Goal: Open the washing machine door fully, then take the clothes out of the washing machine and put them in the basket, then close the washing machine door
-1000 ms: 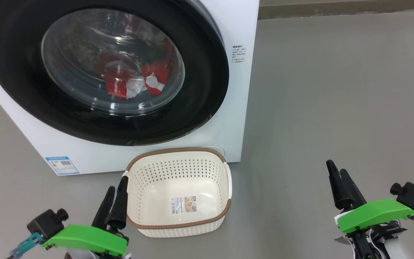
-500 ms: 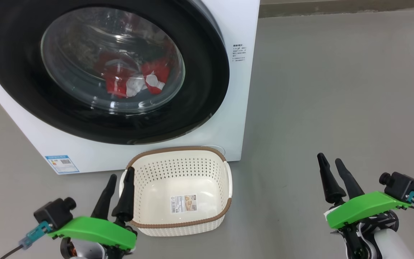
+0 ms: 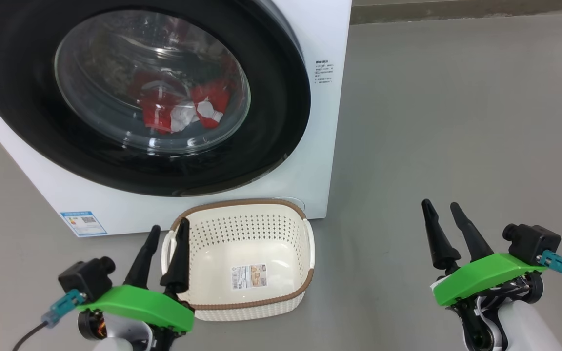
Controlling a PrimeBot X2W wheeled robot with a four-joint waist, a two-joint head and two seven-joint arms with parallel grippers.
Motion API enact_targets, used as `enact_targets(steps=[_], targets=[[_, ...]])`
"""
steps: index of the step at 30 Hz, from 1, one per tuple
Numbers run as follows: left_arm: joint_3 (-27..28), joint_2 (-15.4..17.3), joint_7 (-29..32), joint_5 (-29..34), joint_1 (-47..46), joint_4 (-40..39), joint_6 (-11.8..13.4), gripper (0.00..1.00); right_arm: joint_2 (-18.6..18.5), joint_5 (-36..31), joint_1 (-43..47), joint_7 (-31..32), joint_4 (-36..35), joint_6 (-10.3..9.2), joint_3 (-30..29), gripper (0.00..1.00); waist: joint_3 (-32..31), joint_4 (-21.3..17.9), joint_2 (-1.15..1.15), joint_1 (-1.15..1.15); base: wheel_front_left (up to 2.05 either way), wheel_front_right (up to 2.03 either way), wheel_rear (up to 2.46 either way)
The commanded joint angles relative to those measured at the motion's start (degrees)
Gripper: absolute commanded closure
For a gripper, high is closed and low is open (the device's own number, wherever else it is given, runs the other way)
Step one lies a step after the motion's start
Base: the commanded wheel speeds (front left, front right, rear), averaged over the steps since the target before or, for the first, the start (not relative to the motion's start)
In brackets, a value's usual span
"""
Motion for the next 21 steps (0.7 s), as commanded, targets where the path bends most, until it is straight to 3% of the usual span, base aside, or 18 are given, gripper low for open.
enact_targets(steps=[1,21], targets=[[0.86,1.09,-0.82,2.09,-3.01,-0.92,0.45,0.0,-0.57,-2.23,-2.87,-1.0,-1.13,0.32,1.13,0.0,-0.03,0.01,0.0,0.0,0.0,0.0,0.0],[-1.29,1.26,-4.36,14.93,-6.09,0.97,1.68,0.0,-0.78,-15.55,-5.61,-4.53,0.52,0.4,3.66,0.0,0.09,0.15,0.0,0.0,0.0,0.0,0.0]])
